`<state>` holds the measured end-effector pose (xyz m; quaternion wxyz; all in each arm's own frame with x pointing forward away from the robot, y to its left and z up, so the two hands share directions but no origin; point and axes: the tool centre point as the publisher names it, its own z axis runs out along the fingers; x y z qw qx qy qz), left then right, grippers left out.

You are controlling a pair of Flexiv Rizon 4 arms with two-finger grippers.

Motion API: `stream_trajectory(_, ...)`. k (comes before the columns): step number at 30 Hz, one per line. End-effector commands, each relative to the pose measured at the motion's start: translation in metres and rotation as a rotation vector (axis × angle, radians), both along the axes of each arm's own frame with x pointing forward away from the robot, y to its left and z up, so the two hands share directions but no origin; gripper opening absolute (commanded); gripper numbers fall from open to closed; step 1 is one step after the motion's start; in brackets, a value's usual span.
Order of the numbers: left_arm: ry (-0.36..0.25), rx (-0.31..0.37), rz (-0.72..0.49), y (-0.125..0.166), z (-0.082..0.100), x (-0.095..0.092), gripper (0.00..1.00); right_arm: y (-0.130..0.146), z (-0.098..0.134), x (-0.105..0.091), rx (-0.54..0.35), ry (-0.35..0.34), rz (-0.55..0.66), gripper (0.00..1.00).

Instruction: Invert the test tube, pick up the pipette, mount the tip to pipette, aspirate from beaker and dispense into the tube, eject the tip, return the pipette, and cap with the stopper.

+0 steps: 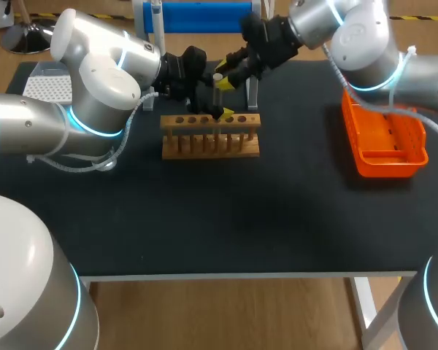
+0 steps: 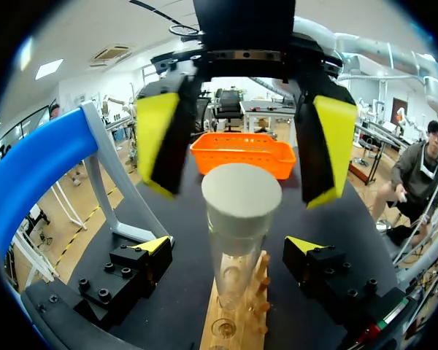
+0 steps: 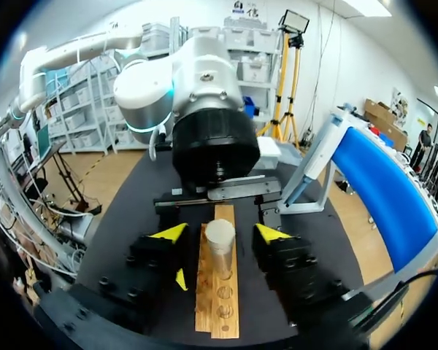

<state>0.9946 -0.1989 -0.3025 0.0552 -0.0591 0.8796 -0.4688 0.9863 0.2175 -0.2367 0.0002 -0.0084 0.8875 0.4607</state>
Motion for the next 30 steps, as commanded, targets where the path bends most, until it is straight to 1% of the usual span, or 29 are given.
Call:
stream_trajectory(1,0.001,0.002,0.0,0.0,0.0,0.0,1.0,-0.014,-0.001,-0.003,0.083,-0.008,-0.009,1.0)
stream_trajectory(4,0.001,0.002,0.0,0.0,0.0,0.0,1.0,-0.018,0.004,-0.001,0.139,-0.01,-0.019,1.0)
stream_trajectory(10,0.001,0.002,0.0,0.0,0.0,0.0,1.0,-0.023,0.014,-0.001,0.276,-0.005,-0.001,1.0)
stream_trajectory(12,0.001,0.002,0.0,0.0,0.0,0.0,1.0,-0.023,0.018,-0.001,0.325,0.016,0.002,1.0)
stream_trajectory(13,0.001,0.002,0.0,0.0,0.0,0.0,1.0,-0.023,0.019,-0.001,0.347,0.018,0.005,0.91)
stream_trajectory(14,0.001,0.002,0.0,0.0,0.0,0.0,1.0,-0.023,0.021,-0.001,0.371,0.025,0.012,0.78)
stream_trajectory(15,0.001,0.002,0.0,0.0,0.0,0.0,1.0,-0.023,0.023,-0.001,0.388,0.023,0.015,0.47)
stream_trajectory(16,0.001,0.002,0.0,0.0,0.0,0.0,1.0,-0.022,0.024,-0.002,0.407,0.023,0.019,0.37)
stream_trajectory(17,0.001,0.002,0.0,0.0,0.0,0.0,1.0,-0.022,0.026,-0.002,0.428,0.028,0.026,0.13)
stream_trajectory(18,0.001,0.002,0.0,0.0,0.0,0.0,1.0,-0.021,0.027,-0.002,0.441,0.032,0.031,0.0)
stream_trajectory(19,0.001,0.002,0.0,0.0,0.0,0.0,1.0,-0.02,0.028,-0.002,0.451,0.03,0.036,0.0)
stream_trajectory(20,0.001,0.002,0.0,0.0,0.0,0.0,1.0,-0.019,0.03,-0.003,0.475,0.042,0.048,0.0)
stream_trajectory(24,0.001,0.002,0.0,0.0,0.0,0.0,1.0,-0.015,0.033,-0.004,0.517,0.062,0.072,0.0)
stream_trajectory(30,0.001,0.002,0.0,0.0,0.0,0.0,1.0,-0.008,0.034,-0.004,0.538,0.059,0.094,0.0)
